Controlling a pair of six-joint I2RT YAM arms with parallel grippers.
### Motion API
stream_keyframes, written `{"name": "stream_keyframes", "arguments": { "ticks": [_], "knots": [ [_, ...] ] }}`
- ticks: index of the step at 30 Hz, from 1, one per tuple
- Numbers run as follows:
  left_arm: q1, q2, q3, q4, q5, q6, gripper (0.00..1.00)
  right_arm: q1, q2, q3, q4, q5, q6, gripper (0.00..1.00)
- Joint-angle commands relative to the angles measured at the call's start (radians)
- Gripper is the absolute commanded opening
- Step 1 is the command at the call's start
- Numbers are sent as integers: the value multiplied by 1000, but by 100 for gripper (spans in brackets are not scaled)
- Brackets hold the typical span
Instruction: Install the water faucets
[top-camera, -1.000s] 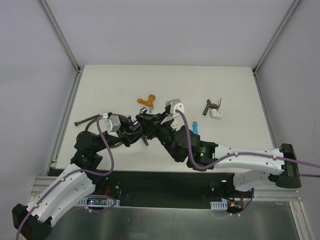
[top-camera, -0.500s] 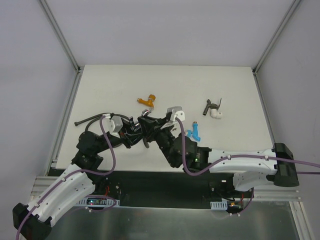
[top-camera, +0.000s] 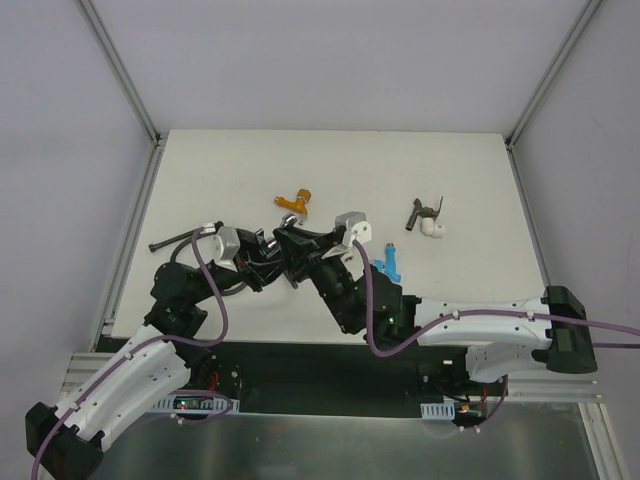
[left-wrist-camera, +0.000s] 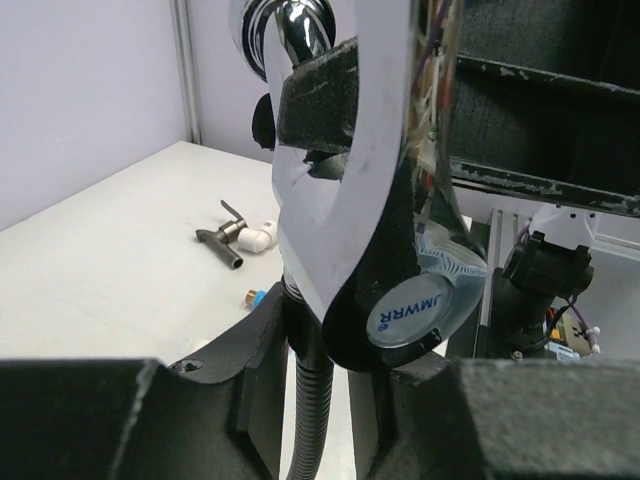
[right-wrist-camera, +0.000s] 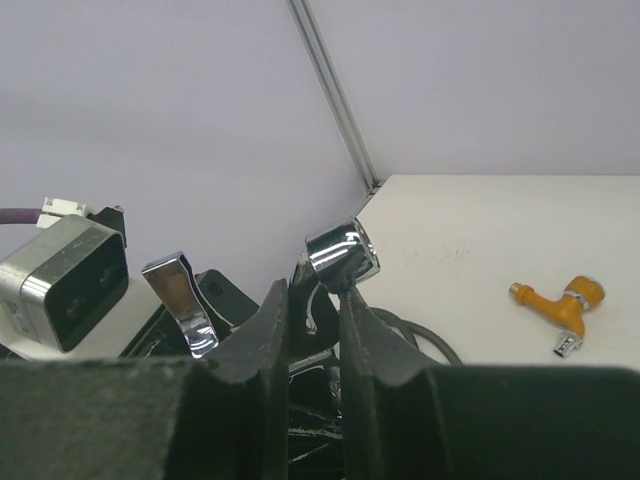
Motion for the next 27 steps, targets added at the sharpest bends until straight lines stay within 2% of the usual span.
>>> {"name": "stream_keyframes", "arguments": {
  "ticks": [1,14,20,21,27],
  "knots": [
    [9,20,163,244,-56,6,0,13,22,54,-135,18,-105,2],
    [-20,168,335,278,-86,50,0,8,82,180,-133,251,-231,2],
    [-70,199,343,296,-214,79,0,10,140,189,48,332,-329,2],
    [-79,201,340,304,-232,81,0,11,146,189,115,335,-372,2],
    [-109,205,324,324,-341,102,0,22,240,267,279,406,-547,2]
  ]
}}
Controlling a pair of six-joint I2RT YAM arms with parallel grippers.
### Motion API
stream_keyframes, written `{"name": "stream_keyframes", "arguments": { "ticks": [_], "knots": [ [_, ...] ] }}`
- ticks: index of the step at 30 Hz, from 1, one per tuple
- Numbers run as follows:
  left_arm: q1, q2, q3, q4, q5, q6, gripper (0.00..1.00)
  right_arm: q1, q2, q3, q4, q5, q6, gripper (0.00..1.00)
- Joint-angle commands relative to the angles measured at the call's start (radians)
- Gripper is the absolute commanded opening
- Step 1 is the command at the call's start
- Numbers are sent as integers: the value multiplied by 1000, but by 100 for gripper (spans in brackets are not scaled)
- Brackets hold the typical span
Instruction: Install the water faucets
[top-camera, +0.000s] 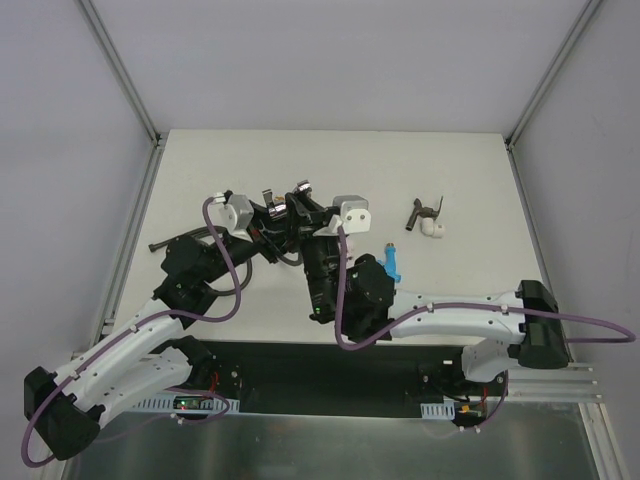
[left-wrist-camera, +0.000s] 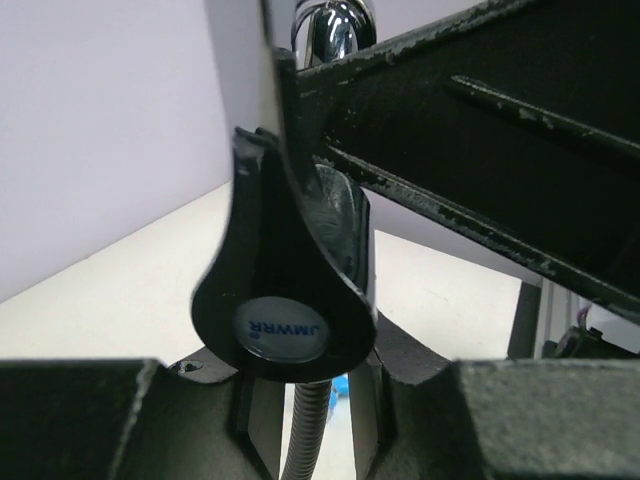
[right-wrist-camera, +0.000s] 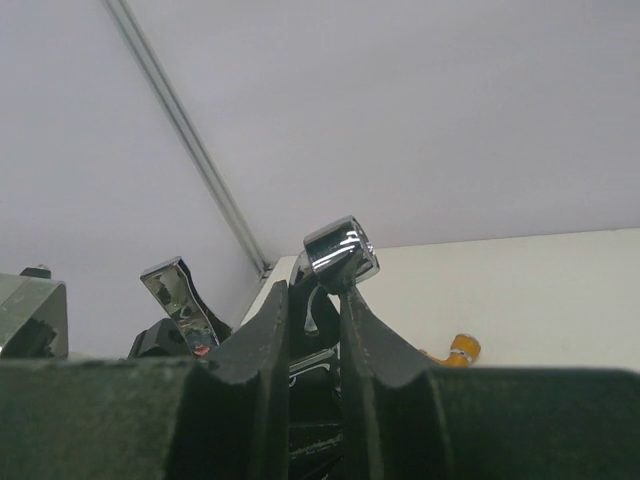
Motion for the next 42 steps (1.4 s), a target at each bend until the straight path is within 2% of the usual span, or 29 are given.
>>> {"name": "stream_keyframes", "arguments": {
  "ticks": [1,3,7,9,12,16,19,25,28,29,31,32,34,35,36,38,42],
  "knots": [
    [-24,-28,88,313,-175,49,0,27,103,50,85,135,-217,3],
    [-27,-25,82,313,-204,56,0,30,142,73,195,156,-286,4],
    [-30,-25,77,286,-211,66,0,45,197,119,357,173,-470,17],
    [-30,-29,74,266,-211,72,0,53,199,133,356,175,-497,20],
    [-30,-43,60,229,-212,81,0,62,176,124,340,161,-491,32],
    [-29,-55,36,206,-217,84,0,73,137,108,319,144,-477,56],
    [-30,-52,25,201,-217,81,0,84,105,92,293,121,-446,68],
    [-27,-39,22,162,-218,85,0,99,41,73,204,94,-414,85],
    [-29,-43,19,117,-221,98,0,99,-33,56,68,72,-382,91],
    [-27,-45,16,109,-221,98,0,99,-57,55,-69,66,-319,93],
    [-29,-51,11,77,-211,104,0,84,-146,47,-239,8,-236,95],
    [-29,-52,10,67,-205,105,0,70,-178,55,-473,-21,-84,96],
    [-27,-57,4,47,-183,107,0,27,-274,111,-760,-202,102,97],
    [-27,-60,-4,40,-169,108,0,-43,-298,127,-965,-284,174,97],
    [-26,-62,-7,36,-157,110,0,-80,-339,131,-1026,-481,236,97],
    [-26,-66,-13,24,-108,110,0,-151,-370,156,-1158,-636,253,96],
    [-24,-60,-16,20,-2,110,0,-225,-392,269,-1393,-779,163,97]
  ]
}}
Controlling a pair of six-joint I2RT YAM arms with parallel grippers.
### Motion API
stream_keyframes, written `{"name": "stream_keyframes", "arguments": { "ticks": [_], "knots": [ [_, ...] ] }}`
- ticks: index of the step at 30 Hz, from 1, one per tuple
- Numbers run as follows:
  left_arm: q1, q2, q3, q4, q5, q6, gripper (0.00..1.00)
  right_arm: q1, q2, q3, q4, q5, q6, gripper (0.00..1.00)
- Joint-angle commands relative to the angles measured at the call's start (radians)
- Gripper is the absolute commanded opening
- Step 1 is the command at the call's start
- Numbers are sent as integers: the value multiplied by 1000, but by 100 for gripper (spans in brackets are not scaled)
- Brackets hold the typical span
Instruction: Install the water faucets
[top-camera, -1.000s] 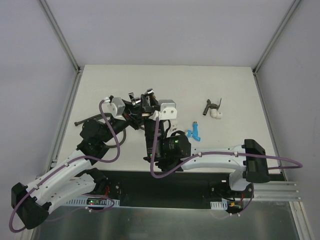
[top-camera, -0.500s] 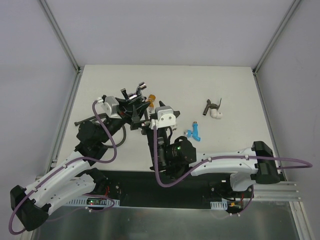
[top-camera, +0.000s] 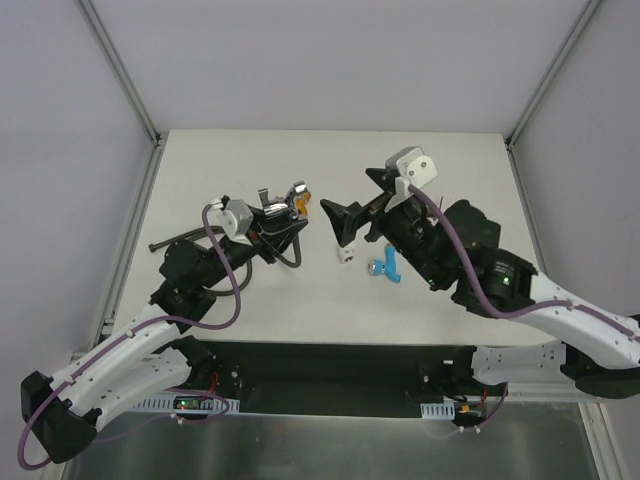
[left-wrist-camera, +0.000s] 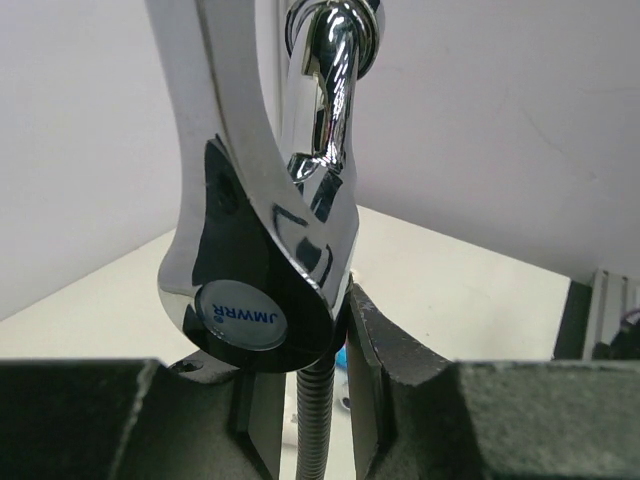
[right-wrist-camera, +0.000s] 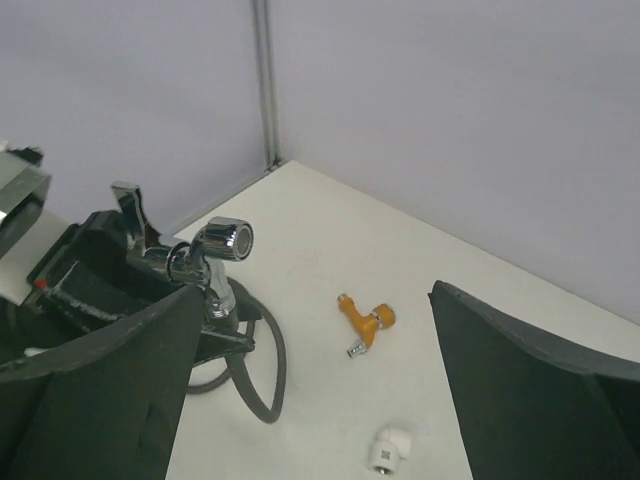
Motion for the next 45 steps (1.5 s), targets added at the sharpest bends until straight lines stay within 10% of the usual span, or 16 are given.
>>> {"name": "stream_keyframes", "arguments": {
  "ticks": [1,14,31,45],
  "knots": [
    [5,-10,7,57,159,14,0,-66,-15,144,-439,-345,31,98],
    [5,75,27,104,426,-30,0,-232,219,624,-1030,-790,-116,98],
    [-1,118,21,126,481,-38,0,-239,478,895,-1246,-760,-143,88],
    [-19,112,-5,126,418,10,0,-244,538,884,-1220,-740,-87,45]
  ]
}}
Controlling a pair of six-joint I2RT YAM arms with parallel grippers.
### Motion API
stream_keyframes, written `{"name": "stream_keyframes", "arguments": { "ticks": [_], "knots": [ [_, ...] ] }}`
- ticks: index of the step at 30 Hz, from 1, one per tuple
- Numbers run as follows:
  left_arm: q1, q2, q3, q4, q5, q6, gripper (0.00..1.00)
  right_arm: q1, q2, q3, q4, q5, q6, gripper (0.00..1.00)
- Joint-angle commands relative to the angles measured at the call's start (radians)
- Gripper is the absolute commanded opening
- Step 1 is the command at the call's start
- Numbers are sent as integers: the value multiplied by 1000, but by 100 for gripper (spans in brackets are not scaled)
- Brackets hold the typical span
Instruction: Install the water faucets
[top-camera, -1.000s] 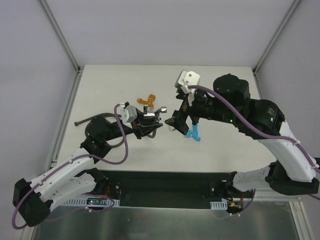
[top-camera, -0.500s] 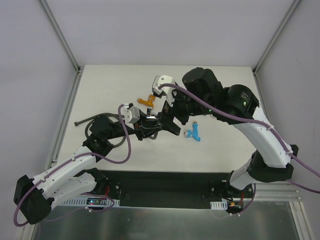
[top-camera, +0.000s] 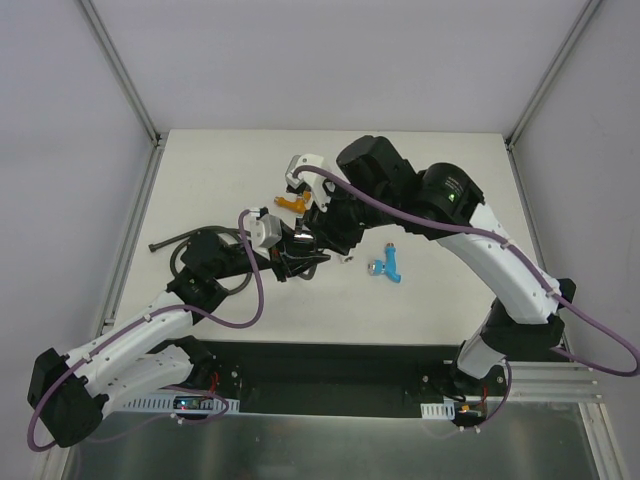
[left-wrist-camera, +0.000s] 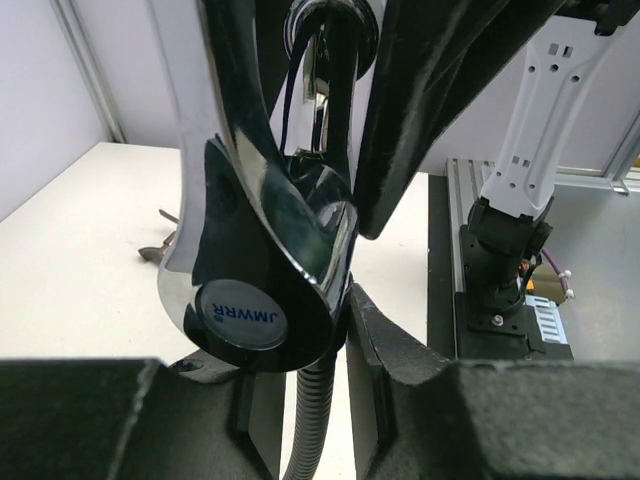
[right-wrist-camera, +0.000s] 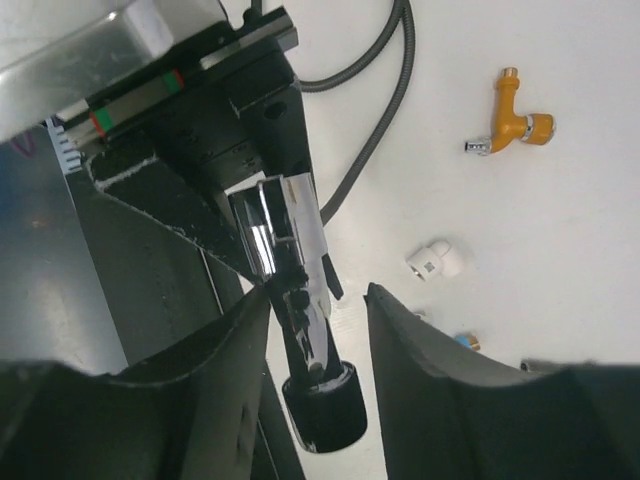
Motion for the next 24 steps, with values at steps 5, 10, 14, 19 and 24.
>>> {"name": "stream_keyframes", "arguments": {
  "ticks": [5,10,14,19,24],
  "knots": [
    [-22,-37,-12,91,-97,58,0,-2,-4,-7,21,50,79,17],
    [-31,-53,-27,84,-163,81,0,0,2,-19,33,141,188,2],
    [-35,-74,-43,84,-241,95,0,4,-1,-45,53,232,289,2],
    [-41,-99,-58,84,-335,101,0,43,8,-86,80,330,364,2],
    [-45,-126,-75,99,-393,91,0,93,33,-93,85,458,441,2]
  ]
}}
